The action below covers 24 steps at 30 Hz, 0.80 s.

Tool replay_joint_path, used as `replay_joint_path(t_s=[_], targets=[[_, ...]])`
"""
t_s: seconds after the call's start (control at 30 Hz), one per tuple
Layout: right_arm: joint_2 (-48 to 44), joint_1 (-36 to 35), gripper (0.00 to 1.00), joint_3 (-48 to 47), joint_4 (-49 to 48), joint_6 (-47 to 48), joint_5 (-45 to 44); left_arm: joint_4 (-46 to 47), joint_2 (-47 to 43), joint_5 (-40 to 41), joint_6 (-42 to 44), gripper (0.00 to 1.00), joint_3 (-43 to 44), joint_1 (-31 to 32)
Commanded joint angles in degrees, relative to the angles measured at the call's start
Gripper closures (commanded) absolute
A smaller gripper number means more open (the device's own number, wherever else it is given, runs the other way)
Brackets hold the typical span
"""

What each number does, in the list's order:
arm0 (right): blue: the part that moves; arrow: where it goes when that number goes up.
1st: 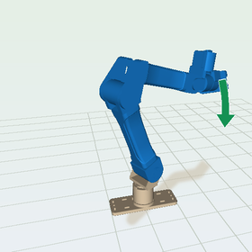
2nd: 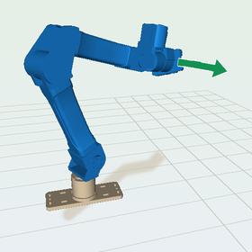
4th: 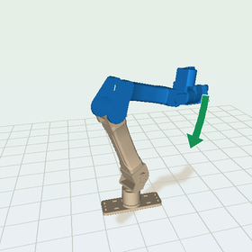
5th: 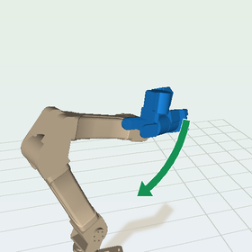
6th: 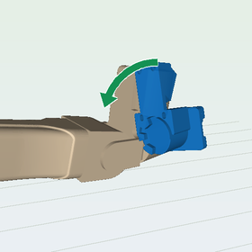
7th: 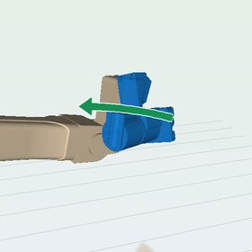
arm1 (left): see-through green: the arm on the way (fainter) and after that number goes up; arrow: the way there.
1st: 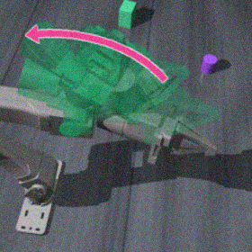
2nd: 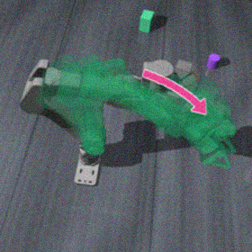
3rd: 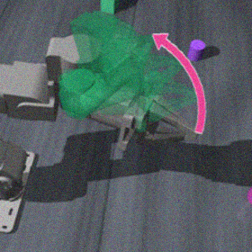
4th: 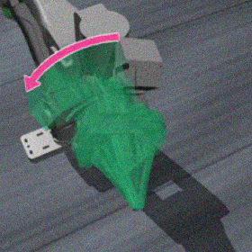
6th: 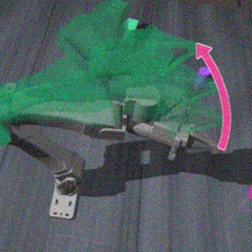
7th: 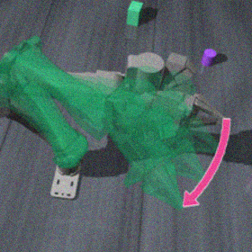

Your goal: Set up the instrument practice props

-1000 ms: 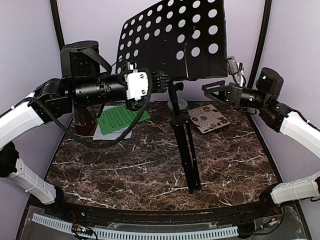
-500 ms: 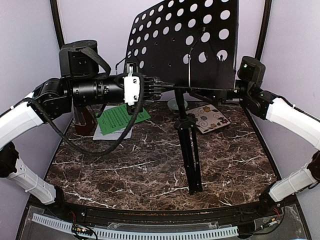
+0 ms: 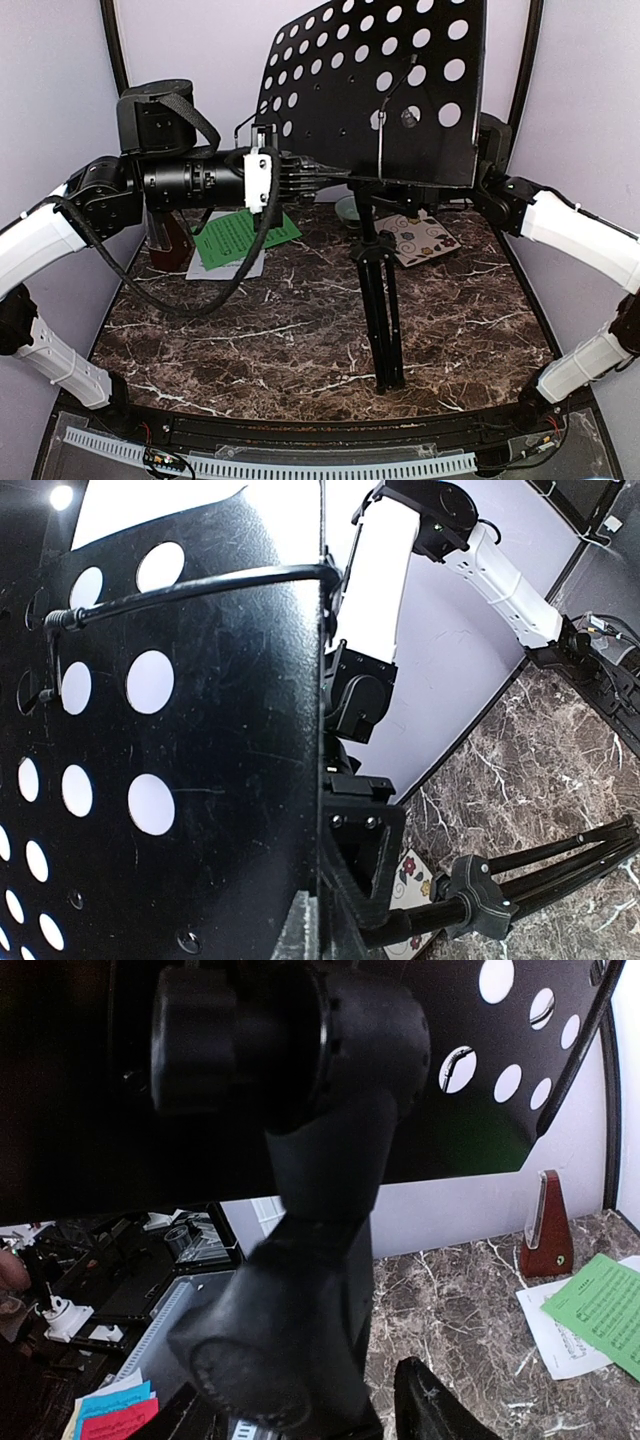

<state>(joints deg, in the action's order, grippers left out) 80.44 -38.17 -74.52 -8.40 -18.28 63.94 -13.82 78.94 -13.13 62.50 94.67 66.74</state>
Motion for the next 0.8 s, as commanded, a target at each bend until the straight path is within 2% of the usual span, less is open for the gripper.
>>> replay_joint_path(t_s=[0.0,0.1,0.37,0.4,0.47,0.5,0.63,0.77], targets=[[0.2,-0.6,0.50,-2.3,0.3,1.3,1.0,12.6,-3.0,-4.8,-1.6,1.00,2.2,0.4],[0.4,-0.6,0.61,-2.3,0.2,1.5,0.9,12.7,-2.9,-5.0,-1.5,1.00,2.2,0.4],[-0.2,-0.6,0.97,-1.1,-4.6,-0.2,1.8,14.5,-3.5,-3.9,-1.9,0.98,1.2,0.5],[-0.4,-0.5,1.00,-1.1,-4.9,0.0,1.2,15.7,-3.8,-3.5,-2.4,0.90,0.4,0.5],[-0.8,-0.5,1.00,-1.3,-5.8,0.0,0.2,18.0,-4.5,-2.2,-3.6,0.67,-1.0,0.5],[-1.1,-0.4,1.00,-1.4,-7.0,-0.2,-0.7,18.1,-4.6,-1.5,-4.1,0.59,-1.0,0.5],[-1.6,0.5,1.00,-1.6,-14.8,-4.2,-2.9,18.5,-5.7,1.7,-5.6,0.41,-1.9,0.5],[-2.1,1.7,1.00,-3.6,-18.0,-5.6,-4.8,21.6,-9.3,4.2,-7.9,0.25,-6.5,0.5]])
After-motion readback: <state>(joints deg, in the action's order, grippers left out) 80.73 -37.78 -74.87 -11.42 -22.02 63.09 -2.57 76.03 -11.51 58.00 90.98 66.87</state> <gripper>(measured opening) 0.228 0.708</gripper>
